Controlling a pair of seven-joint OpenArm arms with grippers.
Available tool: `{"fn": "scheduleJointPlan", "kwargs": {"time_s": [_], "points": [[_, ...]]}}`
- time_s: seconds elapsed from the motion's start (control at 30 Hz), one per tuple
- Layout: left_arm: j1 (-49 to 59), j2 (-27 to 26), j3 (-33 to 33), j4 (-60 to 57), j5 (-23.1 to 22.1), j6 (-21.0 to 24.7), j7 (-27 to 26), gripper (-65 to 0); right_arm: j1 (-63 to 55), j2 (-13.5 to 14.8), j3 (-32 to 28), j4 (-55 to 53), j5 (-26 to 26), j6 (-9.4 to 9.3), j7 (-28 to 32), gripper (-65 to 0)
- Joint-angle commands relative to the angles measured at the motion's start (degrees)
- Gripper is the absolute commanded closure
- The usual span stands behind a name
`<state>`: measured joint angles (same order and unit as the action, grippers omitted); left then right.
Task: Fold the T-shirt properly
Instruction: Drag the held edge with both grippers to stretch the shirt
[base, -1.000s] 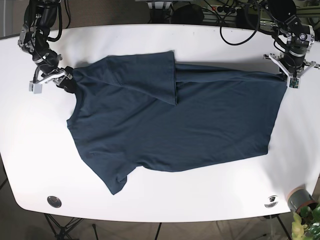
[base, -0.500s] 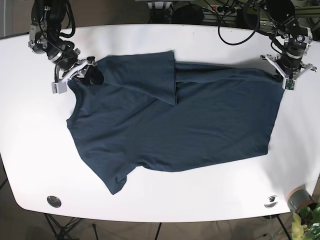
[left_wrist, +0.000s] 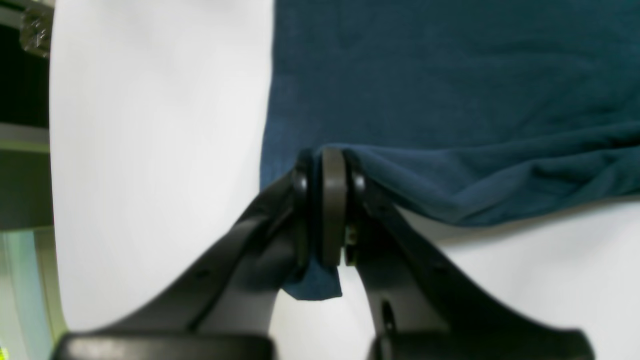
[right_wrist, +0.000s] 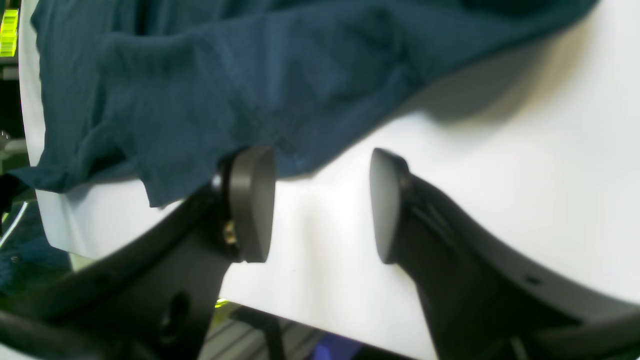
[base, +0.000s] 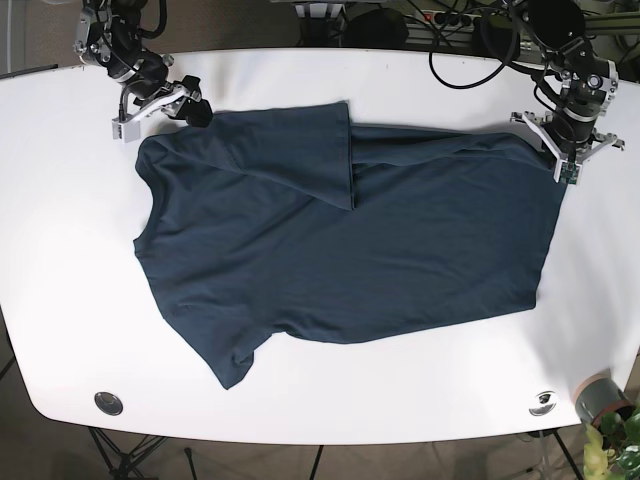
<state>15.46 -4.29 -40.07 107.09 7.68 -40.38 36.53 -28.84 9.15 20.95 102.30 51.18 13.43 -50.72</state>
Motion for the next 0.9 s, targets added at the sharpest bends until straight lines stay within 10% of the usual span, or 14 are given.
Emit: {"fn": "scheduleJointPlan", "kwargs": {"time_s": [0.0,0.37,0.87], "points": [[-0.3,-0.8,0.5,0.8,-0.4,0.4,-1.2,0.0,-0.6,-1.0,0.0,0.9,0.7,0.42,0.9,-29.8],[-0.3,-0.8,2.2,0.8,-0.4,0.4,-1.2,0.0,3.7,-6.6,0.0,-1.9,-7.4,0.33,0.7,-29.8],[-0.3,-2.2,2.2,-0.1,-0.4,0.4,-1.2,0.0,8.8,-6.8,-0.1,-9.2,-1.1,0.94,0.7,-29.8]]}}
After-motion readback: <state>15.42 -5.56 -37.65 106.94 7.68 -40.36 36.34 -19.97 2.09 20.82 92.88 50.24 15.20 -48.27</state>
